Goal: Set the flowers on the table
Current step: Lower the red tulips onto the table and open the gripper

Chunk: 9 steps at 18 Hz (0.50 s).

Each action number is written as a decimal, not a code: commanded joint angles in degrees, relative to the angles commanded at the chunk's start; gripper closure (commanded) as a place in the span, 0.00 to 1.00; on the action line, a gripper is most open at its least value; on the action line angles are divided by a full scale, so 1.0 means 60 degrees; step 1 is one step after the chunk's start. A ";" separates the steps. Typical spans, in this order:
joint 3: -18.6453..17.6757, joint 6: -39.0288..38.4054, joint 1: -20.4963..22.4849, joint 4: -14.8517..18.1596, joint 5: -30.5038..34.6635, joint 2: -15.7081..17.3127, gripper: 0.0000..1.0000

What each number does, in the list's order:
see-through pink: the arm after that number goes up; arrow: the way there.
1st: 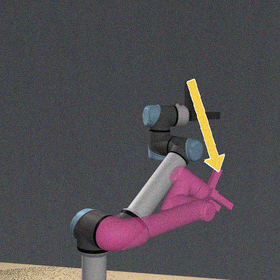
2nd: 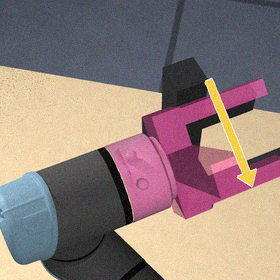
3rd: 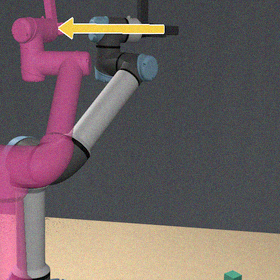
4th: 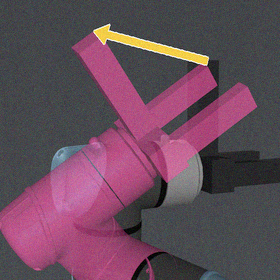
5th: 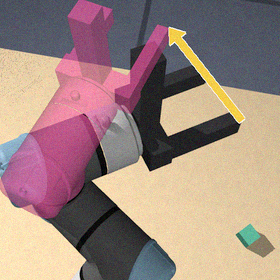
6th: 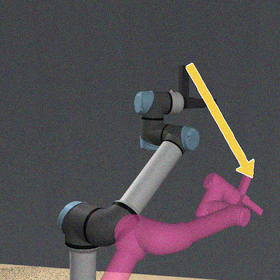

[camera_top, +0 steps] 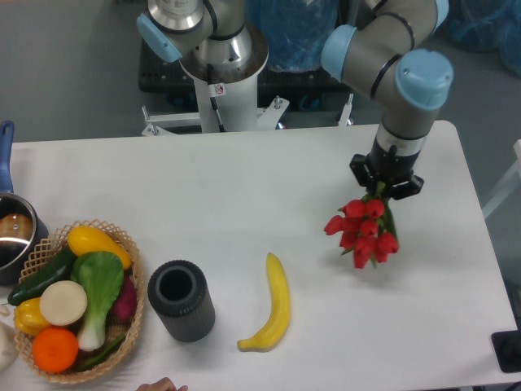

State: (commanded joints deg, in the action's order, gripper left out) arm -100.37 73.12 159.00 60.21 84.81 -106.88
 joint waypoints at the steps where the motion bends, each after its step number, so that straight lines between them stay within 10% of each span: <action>1: 0.0000 0.0015 0.0014 -0.0015 -0.0015 0.0000 0.00; 9: 0.0058 0.0088 0.0467 -0.0571 -0.0043 0.0351 0.00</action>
State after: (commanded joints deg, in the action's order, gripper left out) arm -100.02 73.65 161.80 56.78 84.55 -104.77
